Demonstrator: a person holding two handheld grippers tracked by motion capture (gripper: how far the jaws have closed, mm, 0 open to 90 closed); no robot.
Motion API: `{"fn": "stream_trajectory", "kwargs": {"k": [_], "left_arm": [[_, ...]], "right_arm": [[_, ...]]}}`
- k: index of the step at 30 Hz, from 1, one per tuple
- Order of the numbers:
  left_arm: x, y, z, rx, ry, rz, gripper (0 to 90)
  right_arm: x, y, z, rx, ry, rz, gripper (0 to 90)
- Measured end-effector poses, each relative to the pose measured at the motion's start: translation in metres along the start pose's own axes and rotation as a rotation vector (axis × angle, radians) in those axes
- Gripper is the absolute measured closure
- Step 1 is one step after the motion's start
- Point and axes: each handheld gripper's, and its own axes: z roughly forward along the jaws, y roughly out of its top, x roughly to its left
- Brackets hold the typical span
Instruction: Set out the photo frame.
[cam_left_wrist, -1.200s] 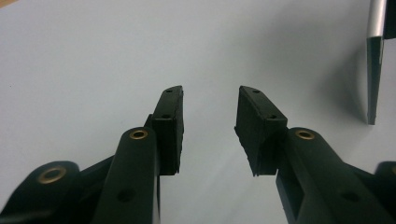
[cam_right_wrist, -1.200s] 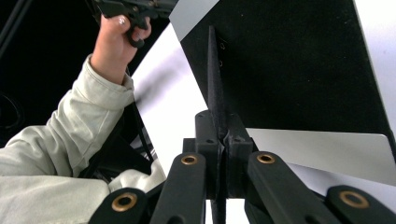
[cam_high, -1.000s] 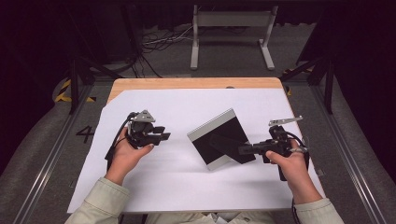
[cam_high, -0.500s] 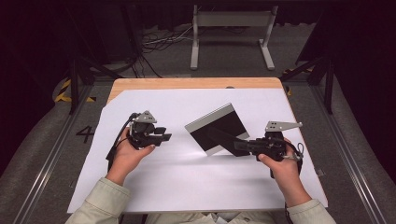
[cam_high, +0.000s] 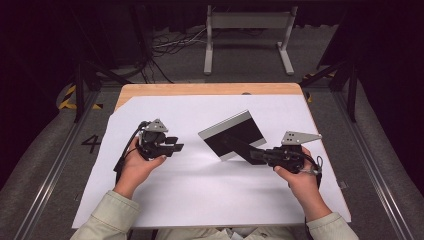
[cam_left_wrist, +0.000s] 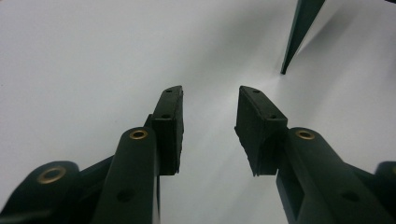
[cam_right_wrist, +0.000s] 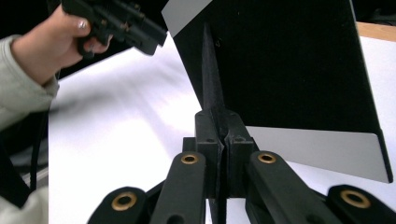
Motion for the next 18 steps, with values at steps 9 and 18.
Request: {"fn": "stream_trajectory", "kwargs": {"k": [9,18], "left_arm": [[0.001,0.0,-0.001,-0.005,0.003,-0.002,62.0],[0.001,0.0,0.0,-0.005,-0.001,-0.001,62.0]], "right_arm": [[-0.004,-0.005,-0.006,0.073,0.011,0.018,87.0],[-0.006,-0.009,-0.01,0.181,0.023,0.005,87.1]]}}
